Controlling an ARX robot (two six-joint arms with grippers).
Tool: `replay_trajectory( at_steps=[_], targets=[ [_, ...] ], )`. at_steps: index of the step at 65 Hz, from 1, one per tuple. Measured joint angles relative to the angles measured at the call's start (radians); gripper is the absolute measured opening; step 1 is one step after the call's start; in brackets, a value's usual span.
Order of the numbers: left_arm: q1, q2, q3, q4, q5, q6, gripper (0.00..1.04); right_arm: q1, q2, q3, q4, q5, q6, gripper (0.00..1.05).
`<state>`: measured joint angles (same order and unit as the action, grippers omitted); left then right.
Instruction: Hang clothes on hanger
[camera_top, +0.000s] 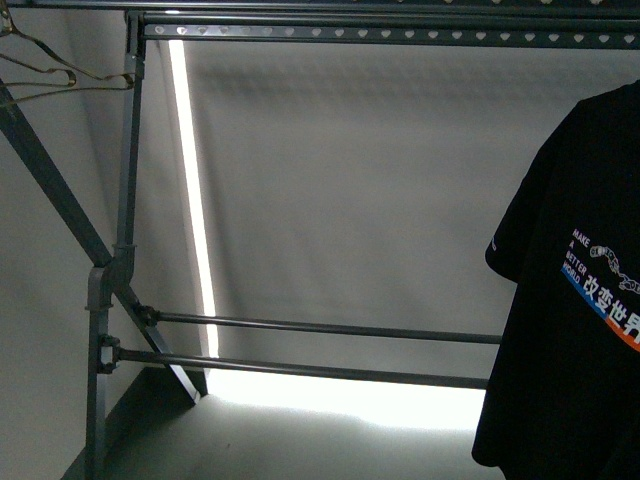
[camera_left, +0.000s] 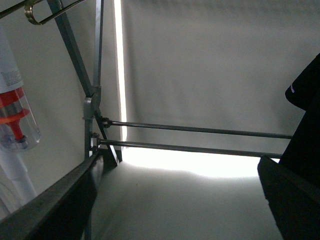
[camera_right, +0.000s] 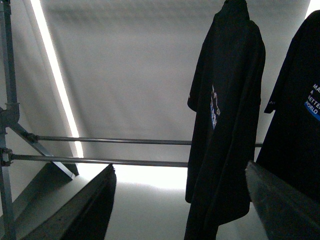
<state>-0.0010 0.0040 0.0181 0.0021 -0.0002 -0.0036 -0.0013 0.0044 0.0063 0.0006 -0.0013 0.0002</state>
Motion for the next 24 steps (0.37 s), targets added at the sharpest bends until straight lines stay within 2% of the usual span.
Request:
replay_trajectory(
  at_steps=[2, 4, 7, 24],
  targets=[
    [0.000, 0.000, 0.000, 0.000, 0.000, 0.001, 1.00, 0.000, 0.000, 0.000, 0.000, 0.000, 0.000, 0.87],
    [0.000, 0.000, 0.000, 0.000, 0.000, 0.000, 0.99, 0.000, 0.000, 0.000, 0.000, 0.000, 0.000, 0.94],
    [0.000, 0.000, 0.000, 0.000, 0.000, 0.000, 0.98, 0.000, 0.000, 0.000, 0.000, 0.000, 0.000, 0.99],
    [0.000, 0.000, 0.000, 0.000, 0.000, 0.000, 0.98, 0.000, 0.000, 0.000, 0.000, 0.000, 0.000, 0.97]
  ],
)
